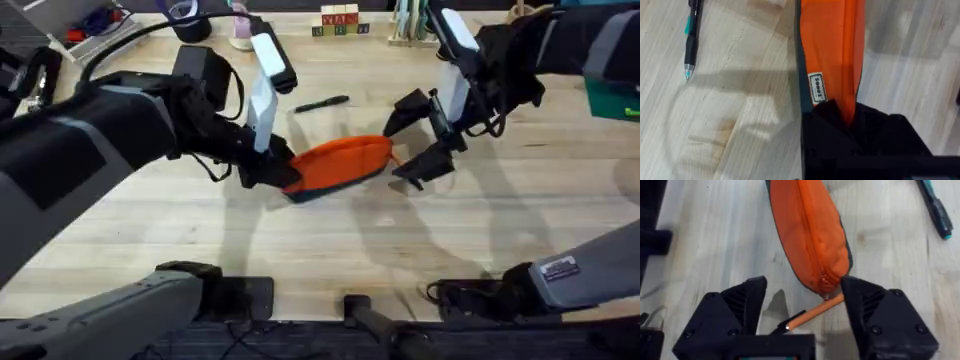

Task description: Unzip the bag, pick up the pens from the table one at a time and place them inside, then zip the bag closed.

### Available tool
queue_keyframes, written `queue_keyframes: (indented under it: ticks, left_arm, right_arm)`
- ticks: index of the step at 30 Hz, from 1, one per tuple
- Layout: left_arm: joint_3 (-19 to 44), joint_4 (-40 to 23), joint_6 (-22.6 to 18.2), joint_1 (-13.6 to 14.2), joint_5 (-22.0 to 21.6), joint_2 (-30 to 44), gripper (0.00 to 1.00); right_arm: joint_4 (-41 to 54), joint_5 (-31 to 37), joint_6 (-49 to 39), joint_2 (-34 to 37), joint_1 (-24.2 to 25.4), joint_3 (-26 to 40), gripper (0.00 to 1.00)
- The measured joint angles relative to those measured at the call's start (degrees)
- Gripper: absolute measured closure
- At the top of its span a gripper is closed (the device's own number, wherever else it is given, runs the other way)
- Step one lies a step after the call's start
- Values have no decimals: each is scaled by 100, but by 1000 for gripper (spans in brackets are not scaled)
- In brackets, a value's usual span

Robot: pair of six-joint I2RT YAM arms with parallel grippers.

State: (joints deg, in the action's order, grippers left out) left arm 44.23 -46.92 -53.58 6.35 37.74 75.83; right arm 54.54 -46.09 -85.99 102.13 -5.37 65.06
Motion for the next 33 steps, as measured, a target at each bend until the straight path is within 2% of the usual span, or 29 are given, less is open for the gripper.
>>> queue_keyframes:
  ticks: [3, 7, 12, 14, 33]
  left_arm:
    - [0, 0, 0, 0, 0, 0, 958]
    - [0, -2, 0, 0, 2, 0, 958]
    - [0, -3, -1, 0, 2, 0, 958]
    - [0, 0, 0, 0, 0, 2, 958]
    - [0, 2, 0, 0, 5, 0, 958]
  right_arm:
    - [-86, 4, -1, 1, 0, 4, 240]
    - [-141, 29, -9, 0, 2, 7, 450]
    - [-173, 71, -20, 0, 0, 20, 849]
    - [-203, 71, -21, 0, 0, 26, 951]
    - [-69, 93, -25, 0, 92, 88, 971]
